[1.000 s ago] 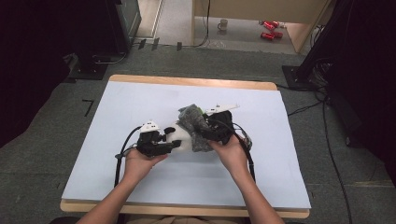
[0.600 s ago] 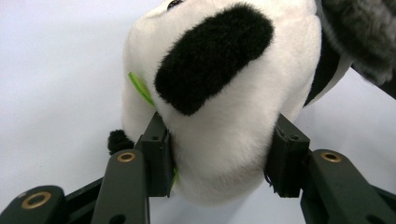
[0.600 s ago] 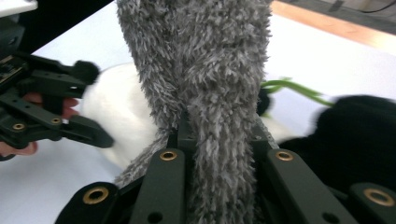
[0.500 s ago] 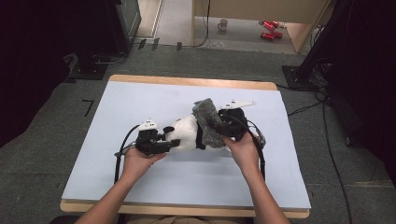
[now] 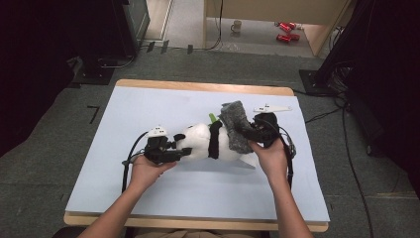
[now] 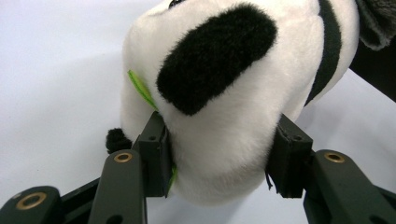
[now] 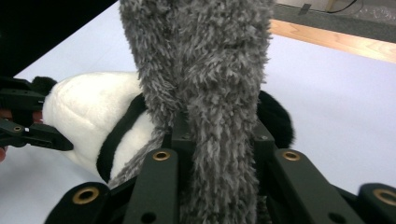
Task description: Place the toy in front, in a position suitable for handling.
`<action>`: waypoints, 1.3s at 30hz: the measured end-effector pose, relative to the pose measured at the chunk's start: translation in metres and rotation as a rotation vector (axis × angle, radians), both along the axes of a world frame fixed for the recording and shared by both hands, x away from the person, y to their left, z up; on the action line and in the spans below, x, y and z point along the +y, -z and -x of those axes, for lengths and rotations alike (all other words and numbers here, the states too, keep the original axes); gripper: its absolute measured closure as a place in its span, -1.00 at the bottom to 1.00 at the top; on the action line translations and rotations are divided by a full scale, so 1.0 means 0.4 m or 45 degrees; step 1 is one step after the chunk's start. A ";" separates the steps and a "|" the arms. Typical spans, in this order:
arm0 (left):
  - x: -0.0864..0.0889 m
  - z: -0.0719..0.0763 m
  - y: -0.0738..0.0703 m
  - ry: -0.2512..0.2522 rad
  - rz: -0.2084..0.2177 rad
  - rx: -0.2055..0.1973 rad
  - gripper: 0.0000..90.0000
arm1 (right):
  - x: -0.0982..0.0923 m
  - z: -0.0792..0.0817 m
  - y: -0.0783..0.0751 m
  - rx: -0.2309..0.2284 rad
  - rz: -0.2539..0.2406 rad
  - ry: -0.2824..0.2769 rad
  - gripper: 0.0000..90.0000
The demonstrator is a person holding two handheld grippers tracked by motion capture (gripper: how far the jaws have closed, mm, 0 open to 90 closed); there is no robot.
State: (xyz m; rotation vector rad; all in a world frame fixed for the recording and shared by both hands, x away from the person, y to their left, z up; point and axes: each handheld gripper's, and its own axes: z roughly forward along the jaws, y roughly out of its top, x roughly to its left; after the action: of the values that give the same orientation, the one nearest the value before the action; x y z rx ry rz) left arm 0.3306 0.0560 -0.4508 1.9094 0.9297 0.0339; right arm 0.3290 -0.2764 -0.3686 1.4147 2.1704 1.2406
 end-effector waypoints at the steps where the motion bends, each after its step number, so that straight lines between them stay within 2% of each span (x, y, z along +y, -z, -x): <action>1: 0.000 -0.001 0.000 0.000 0.001 0.005 0.09 | -0.006 0.001 -0.002 0.004 0.002 0.012 0.58; 6: -0.001 0.002 0.000 -0.016 0.005 0.013 0.10 | -0.033 0.011 -0.018 0.015 0.015 0.067 0.68; 9: -0.002 0.006 0.000 -0.027 0.000 0.018 0.10 | -0.034 0.020 -0.041 0.025 -0.035 0.064 0.69; 12: -0.004 0.009 0.000 -0.033 -0.002 0.009 0.10 | 0.000 0.031 -0.064 0.002 -0.066 0.010 0.68; 15: -0.008 0.018 0.000 -0.044 0.000 0.000 0.10 | 0.041 0.033 -0.068 -0.008 -0.073 -0.048 0.68; 21: -0.013 0.034 0.000 -0.066 0.001 -0.017 0.10 | 0.142 0.027 -0.043 0.017 -0.077 -0.169 0.68; 24: -0.013 0.042 0.001 -0.081 0.019 0.000 0.10 | 0.203 0.023 -0.027 0.037 -0.084 -0.241 0.67; 30: -0.023 0.059 -0.003 -0.095 0.004 -0.021 0.10 | 0.260 0.028 -0.012 0.038 -0.068 -0.307 0.66; 33: -0.025 0.060 -0.003 -0.102 -0.004 -0.018 0.10 | 0.276 0.025 0.009 0.043 -0.034 -0.319 0.66; 35: -0.026 0.059 -0.002 -0.098 -0.003 -0.024 0.10 | 0.271 0.022 0.019 0.023 -0.023 -0.326 0.66; 39: -0.023 0.053 -0.001 -0.087 -0.004 -0.016 0.10 | 0.249 0.015 0.021 0.019 0.015 -0.305 0.67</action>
State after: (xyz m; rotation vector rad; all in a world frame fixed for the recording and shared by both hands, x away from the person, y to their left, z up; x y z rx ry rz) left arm 0.3093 0.0467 -0.4503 1.8781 0.9866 0.0878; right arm 0.3231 -0.1767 -0.3768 1.1891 2.4095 1.2953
